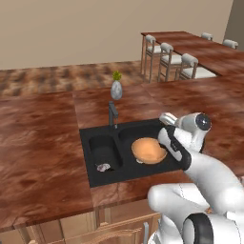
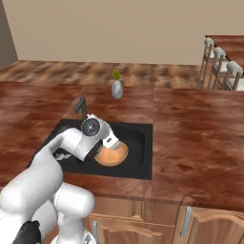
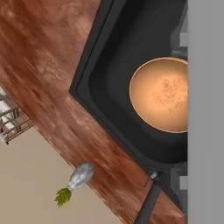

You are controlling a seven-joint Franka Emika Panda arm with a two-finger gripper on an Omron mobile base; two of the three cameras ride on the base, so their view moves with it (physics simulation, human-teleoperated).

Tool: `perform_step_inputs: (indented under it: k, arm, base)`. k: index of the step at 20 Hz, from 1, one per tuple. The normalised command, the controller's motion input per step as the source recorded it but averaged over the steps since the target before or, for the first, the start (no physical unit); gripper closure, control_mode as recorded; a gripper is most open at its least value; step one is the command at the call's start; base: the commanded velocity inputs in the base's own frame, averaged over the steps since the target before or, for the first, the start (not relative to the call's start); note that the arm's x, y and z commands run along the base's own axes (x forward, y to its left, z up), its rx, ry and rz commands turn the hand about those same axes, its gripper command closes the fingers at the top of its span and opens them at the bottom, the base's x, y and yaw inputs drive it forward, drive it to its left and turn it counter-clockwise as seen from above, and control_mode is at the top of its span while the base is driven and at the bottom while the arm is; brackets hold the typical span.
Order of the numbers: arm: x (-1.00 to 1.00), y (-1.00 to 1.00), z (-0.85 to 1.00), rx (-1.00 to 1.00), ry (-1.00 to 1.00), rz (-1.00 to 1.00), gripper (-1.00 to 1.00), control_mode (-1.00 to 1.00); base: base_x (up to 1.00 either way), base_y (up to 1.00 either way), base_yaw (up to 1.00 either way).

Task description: Dump the garlic and sweet potato from the bowl so the bowl can be washed. Place the bowl in the sink after clearing the leftovers.

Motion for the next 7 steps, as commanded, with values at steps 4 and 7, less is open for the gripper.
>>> perform_step_inputs:
  k: [4, 7]
  arm:
    - [-0.4, 0.26, 1.0, -0.1, -0.27, 0.0, -1.0, -1.0]
    - [-0.52, 0.24, 1.0, -0.12, -0.48, 0.0, -1.0, -1.0]
  base:
    - [0.0, 0.0, 0.0]
    - [0.0, 0.0, 0.0]
